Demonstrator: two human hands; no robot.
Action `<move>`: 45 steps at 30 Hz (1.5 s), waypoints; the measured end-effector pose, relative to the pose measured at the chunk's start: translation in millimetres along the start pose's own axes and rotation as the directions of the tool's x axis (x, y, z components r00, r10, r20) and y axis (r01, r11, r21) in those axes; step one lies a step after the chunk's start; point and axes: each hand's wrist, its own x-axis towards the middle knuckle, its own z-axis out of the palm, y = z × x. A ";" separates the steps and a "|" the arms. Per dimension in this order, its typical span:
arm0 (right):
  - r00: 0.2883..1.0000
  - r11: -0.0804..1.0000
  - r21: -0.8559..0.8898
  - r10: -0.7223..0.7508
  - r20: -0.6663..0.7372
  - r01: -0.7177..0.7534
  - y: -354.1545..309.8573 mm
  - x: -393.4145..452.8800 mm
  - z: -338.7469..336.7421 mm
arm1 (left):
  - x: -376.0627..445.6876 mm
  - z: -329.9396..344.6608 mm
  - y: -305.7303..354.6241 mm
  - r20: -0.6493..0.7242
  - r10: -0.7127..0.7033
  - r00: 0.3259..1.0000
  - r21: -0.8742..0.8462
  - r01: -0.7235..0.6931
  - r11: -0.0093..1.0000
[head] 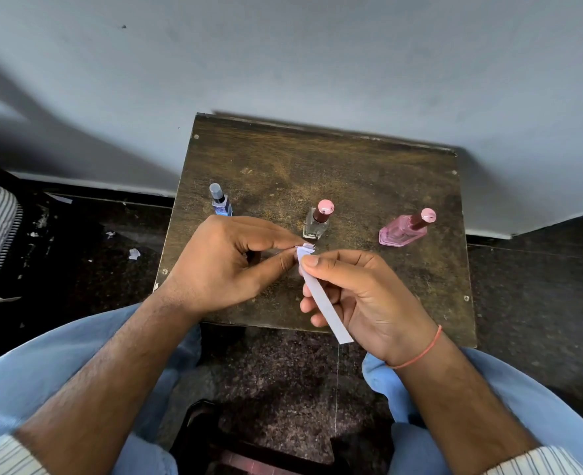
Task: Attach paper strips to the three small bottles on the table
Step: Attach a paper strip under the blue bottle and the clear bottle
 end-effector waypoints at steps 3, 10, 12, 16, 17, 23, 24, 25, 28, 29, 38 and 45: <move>1.000 0.999 0.051 0.001 0.011 -0.002 -1.2 0.5 -1.2 | 1.8 -0.1 4.2 -0.034 0.003 0.999 0.011 -0.003 1.000; 1.000 0.995 0.100 0.008 0.000 -0.008 0.8 1.8 -1.5 | 1.9 2.2 6.1 -0.064 0.003 0.998 0.053 0.000 0.999; 1.000 0.994 0.109 0.006 0.021 -0.009 0.5 1.0 -2.2 | 1.9 2.5 6.7 -0.089 0.043 0.995 0.131 -0.031 0.991; 0.996 0.996 0.086 -0.015 0.089 0.007 3.2 -3.0 0.3 | 2.8 -12.7 0.5 -0.247 -0.010 0.969 0.150 0.049 0.987; 0.996 0.998 0.066 -0.026 0.088 0.020 3.5 -3.4 1.2 | 3.1 -17.2 -0.9 -0.268 -0.077 0.960 0.074 0.100 0.992; 0.990 0.989 -0.056 -0.140 -0.036 0.137 -2.1 -3.5 -3.6 | 6.2 -20.9 -2.0 0.053 -0.325 0.944 -0.449 0.314 0.837; 0.986 0.986 -0.066 -0.156 -0.059 0.152 -2.4 -3.1 -4.3 | 5.8 -21.0 -3.0 0.104 -0.344 0.933 -0.472 0.351 0.809; 0.982 0.983 -0.077 -0.170 -0.080 0.164 -2.2 -2.6 -4.8 | 5.2 -21.1 -3.9 0.152 -0.355 0.922 -0.485 0.383 0.786; 0.966 0.972 -0.133 -0.212 -0.145 0.193 0.4 -0.3 -6.6 | 4.5 -16.2 -4.2 0.246 -0.332 0.911 -0.522 0.413 0.746; 0.961 0.968 -0.152 -0.222 -0.162 0.198 1.5 0.8 -7.5 | 4.3 -14.1 -3.6 0.257 -0.330 0.908 -0.528 0.418 0.739; 0.951 0.950 -0.210 -0.266 -0.160 0.230 10.5 7.8 -9.3 | 6.7 -4.6 -0.8 0.208 -0.334 0.919 -0.500 0.394 0.771; 0.919 0.901 -0.321 -0.357 -0.167 0.292 15.8 15.0 -12.2 | 5.6 -2.9 -4.7 0.217 -0.321 0.922 -0.523 0.388 0.759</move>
